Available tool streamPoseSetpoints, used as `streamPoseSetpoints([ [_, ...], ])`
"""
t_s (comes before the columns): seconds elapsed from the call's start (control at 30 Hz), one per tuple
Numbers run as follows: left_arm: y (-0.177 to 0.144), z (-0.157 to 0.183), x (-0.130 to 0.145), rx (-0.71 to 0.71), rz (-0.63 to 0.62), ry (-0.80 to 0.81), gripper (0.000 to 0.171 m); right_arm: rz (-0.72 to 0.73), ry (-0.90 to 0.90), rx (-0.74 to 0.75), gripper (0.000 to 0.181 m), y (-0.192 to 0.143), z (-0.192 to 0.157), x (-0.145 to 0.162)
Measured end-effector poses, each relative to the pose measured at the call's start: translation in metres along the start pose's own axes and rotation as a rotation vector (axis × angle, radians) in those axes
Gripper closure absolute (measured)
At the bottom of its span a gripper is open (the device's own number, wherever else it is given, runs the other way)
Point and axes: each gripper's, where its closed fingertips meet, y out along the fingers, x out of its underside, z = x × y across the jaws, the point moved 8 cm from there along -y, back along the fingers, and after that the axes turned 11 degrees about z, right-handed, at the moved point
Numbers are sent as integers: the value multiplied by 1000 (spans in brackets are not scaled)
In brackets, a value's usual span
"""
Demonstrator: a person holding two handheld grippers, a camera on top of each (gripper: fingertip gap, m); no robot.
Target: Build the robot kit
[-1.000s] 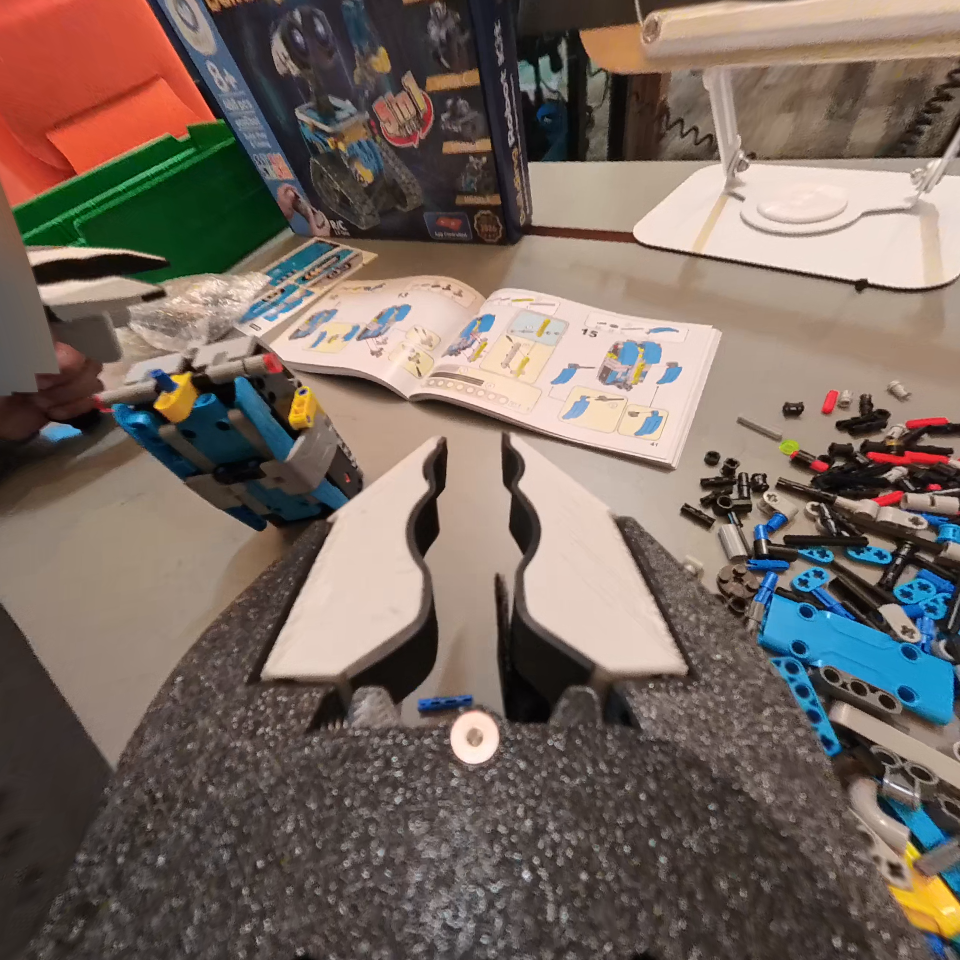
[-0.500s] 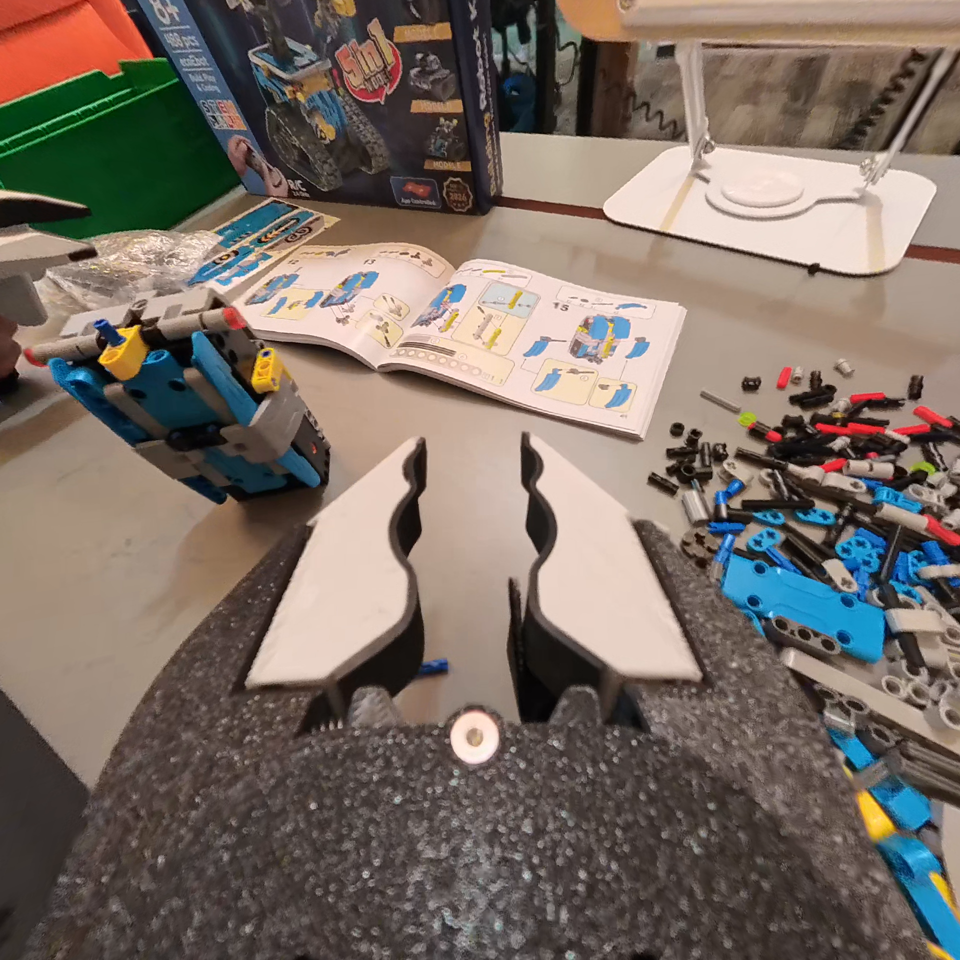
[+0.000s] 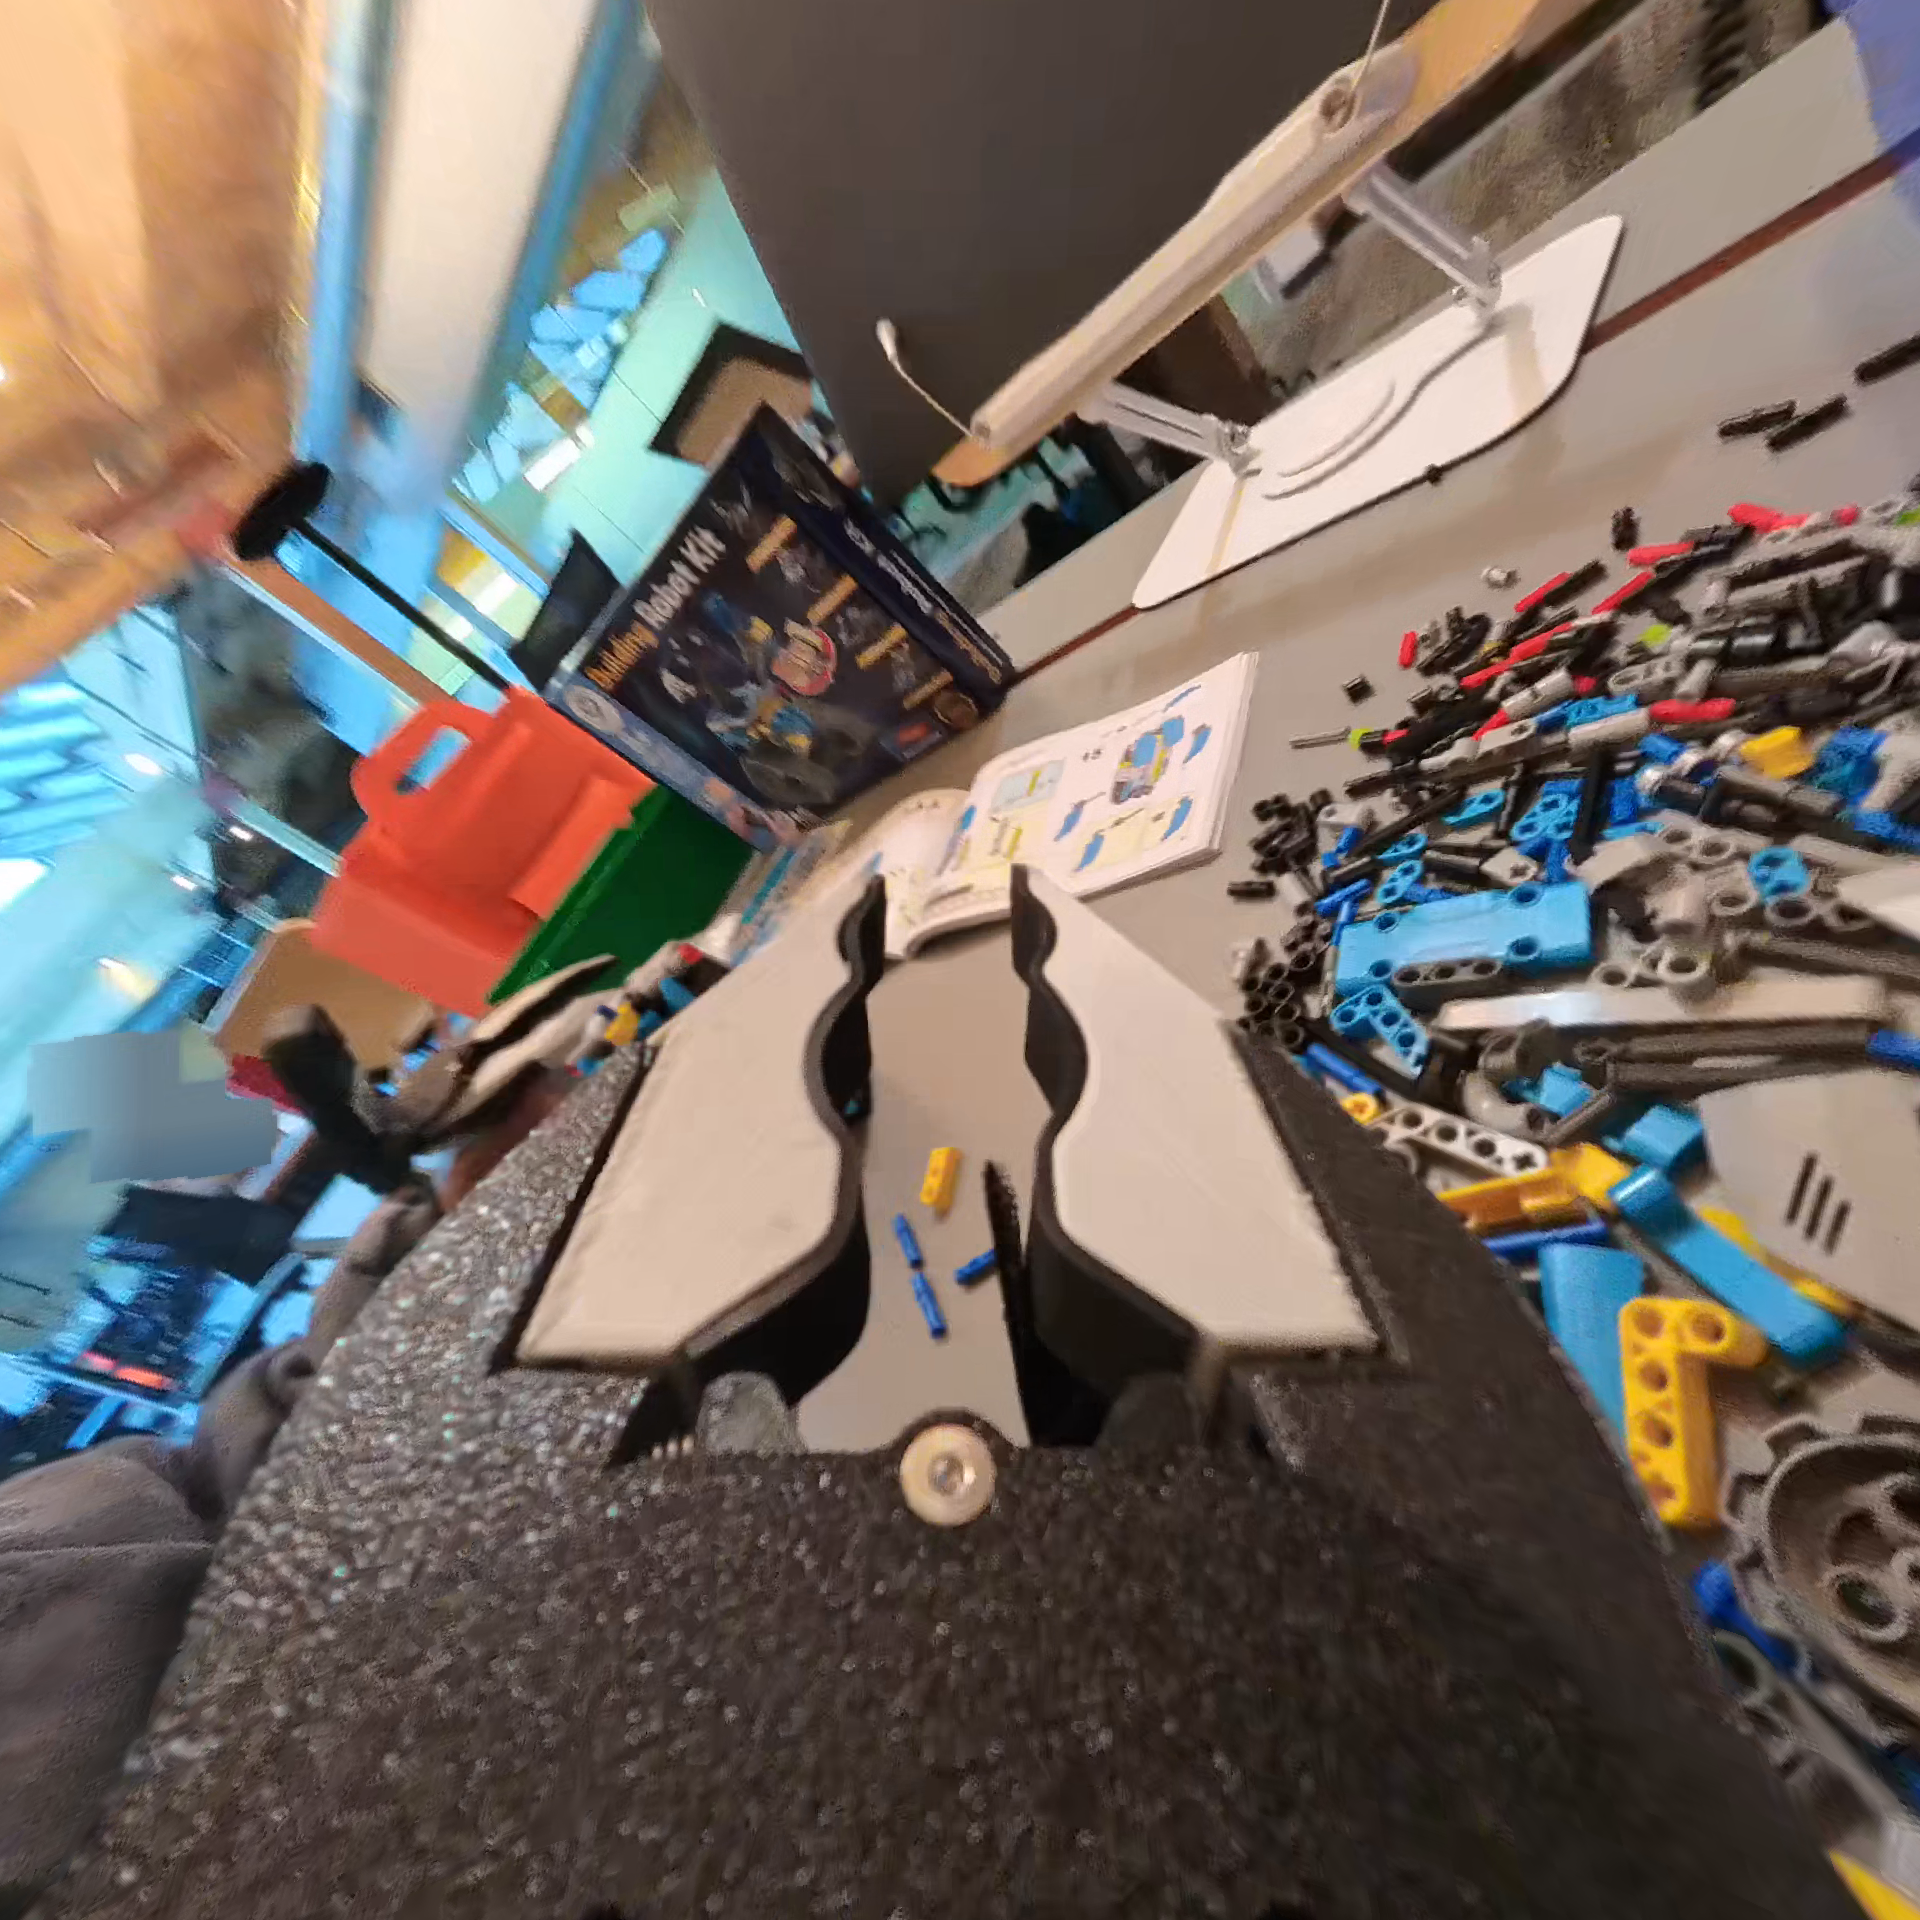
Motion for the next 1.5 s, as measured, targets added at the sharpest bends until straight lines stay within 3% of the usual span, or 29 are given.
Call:
streamPoseSetpoints([
  [0.13, -1, 2, 0, 6, 0, 18, 134, 120, 67, -144, 175, -20, -7, -7],
  [0.2, -1, 4, 0, 7, 3, 30, 134, 151, 5, -99, 174, -26, -5, -15],
  [0.47, -3, 2, 0, 5, -1, 21, 134, 53, -339, 60, 157, -30, -12, -13],
  [0.73, -1, 5, 2, 5, -20, 51, 134, -479, -557, 245, 157, -11, -11, 55],
  [0.97, 2, 8, 3, 14, -34, 76, 134, -701, -681, 439, 155, 22, 6, 80],
  [1.1, 2, 7, 3, 16, -35, 63, 134, -706, -634, 397, 172, 27, 5, 82],
  [1.2, 3, 7, 4, 20, -45, 58, 134, -675, -695, 442, 173, 20, 10, 67],
  [1.33, 3, 8, 4, 22, -41, 70, 134, -484, -855, 655, 173, -15, 30, 7],
  [1.43, 4, 10, 4, 25, -48, 84, 134, -424, -769, 706, 173, -37, 50, -12],
  [1.5, 4, 10, 5, 27, -51, 88, 134, -443, -737, 722, 162, -43, 62, -12],
])
